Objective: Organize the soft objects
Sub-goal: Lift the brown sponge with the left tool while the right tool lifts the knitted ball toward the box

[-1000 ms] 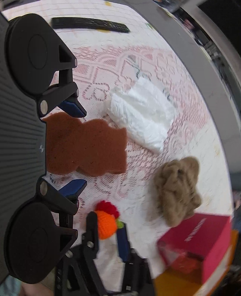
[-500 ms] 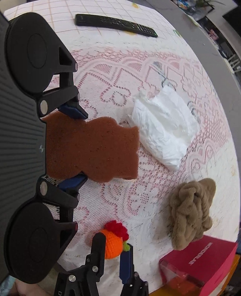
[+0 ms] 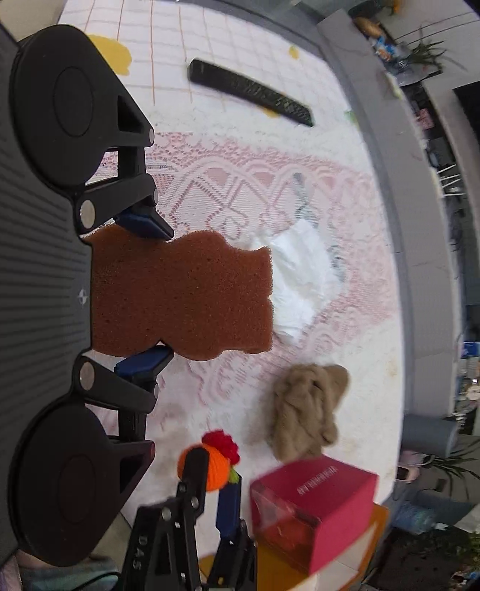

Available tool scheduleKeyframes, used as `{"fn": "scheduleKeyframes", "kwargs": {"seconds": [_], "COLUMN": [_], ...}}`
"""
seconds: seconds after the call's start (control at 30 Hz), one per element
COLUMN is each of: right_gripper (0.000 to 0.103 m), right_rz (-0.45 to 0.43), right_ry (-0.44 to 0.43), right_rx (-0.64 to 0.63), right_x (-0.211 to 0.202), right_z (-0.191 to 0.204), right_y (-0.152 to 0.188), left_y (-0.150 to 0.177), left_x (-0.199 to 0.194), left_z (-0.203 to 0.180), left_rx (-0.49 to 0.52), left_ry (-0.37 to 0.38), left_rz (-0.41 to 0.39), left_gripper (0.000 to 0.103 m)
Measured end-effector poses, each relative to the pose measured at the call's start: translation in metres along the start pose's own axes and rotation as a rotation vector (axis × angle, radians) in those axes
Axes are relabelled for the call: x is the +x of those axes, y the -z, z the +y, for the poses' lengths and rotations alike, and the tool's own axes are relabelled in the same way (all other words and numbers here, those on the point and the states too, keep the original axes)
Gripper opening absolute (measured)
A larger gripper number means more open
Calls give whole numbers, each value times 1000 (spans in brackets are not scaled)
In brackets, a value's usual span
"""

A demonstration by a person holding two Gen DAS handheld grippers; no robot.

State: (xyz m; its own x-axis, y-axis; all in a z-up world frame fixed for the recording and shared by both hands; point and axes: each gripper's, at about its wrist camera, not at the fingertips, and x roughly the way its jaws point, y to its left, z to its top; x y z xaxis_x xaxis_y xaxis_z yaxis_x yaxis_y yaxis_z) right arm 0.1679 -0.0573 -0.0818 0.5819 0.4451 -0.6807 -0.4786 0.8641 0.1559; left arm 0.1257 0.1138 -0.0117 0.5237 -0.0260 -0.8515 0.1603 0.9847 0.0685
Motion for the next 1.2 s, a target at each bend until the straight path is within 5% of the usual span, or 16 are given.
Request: {"fn": "scheduleKeyframes", "kwargs": {"seconds": [0.27,0.63,1.2], "right_gripper": [41,41,41], "right_rz": [-57,-112,-243], "right_ry": [27,150,349], "right_rx": [4,38,231], "right_x": [-57,-131,-224], "right_z": [7,-10,-120], "right_y": [1,18,52], "left_y": [4,5,-55], "left_x": [-48,-85,-80], "left_z": [-45,-116,-233], "left_rx": [44,105,253], "left_ry": [8,112,350], "left_rz": [-100,-192,-264], "left_gripper": [71,70,70]}}
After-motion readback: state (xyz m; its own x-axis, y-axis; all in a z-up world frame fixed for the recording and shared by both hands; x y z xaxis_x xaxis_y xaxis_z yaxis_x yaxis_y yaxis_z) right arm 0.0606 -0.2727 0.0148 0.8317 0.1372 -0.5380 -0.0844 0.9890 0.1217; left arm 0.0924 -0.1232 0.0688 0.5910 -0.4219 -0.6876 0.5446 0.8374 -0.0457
